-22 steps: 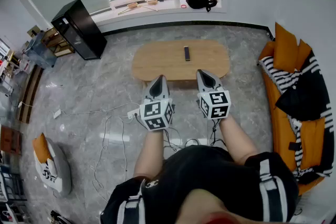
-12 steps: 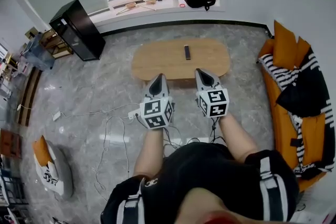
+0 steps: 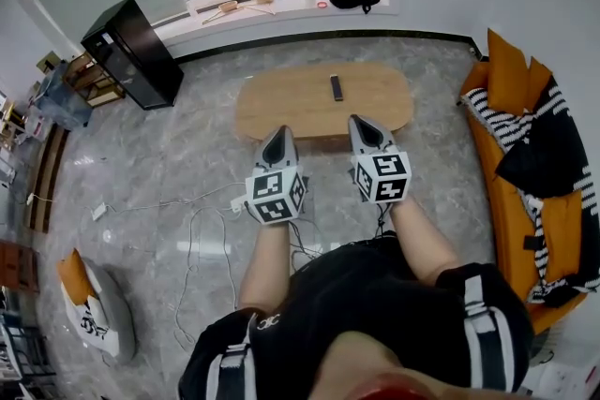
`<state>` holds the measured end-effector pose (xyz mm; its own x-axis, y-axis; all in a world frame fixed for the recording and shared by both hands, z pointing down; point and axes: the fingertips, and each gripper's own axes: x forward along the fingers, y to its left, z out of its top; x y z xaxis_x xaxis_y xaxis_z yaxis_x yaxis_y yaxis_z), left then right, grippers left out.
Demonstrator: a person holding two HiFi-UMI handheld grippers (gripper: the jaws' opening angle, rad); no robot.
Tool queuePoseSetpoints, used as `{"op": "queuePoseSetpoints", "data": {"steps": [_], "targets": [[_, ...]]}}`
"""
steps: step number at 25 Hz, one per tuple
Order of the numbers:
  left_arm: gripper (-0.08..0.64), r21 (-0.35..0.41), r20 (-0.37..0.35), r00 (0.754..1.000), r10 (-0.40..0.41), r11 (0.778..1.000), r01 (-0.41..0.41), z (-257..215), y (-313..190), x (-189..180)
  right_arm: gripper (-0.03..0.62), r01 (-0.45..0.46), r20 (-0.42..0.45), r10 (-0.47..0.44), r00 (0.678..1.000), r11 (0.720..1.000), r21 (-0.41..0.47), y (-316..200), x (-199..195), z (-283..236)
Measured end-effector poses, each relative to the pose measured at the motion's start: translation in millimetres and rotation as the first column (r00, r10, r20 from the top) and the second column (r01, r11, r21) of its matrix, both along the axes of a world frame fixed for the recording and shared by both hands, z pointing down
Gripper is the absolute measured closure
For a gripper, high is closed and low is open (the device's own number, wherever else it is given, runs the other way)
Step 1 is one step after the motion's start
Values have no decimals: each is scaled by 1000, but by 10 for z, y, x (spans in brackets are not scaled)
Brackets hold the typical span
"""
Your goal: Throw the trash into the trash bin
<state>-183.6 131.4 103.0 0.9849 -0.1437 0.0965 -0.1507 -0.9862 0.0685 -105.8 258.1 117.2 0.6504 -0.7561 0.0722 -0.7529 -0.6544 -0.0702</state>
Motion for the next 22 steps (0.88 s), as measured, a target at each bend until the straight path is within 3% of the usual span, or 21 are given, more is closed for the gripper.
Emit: {"op": "queuePoseSetpoints", "data": {"steps": [12,22], "targets": [[552,-5,22,999,-28,1000,28,145,-435,275,588,-18,7,18,1000,1000,-13,-283,454,128],[552,13,26,997,-73,997,72,202,-872,1281,588,-17,2,17,1000,1000,-4,-616,1654,200]]}}
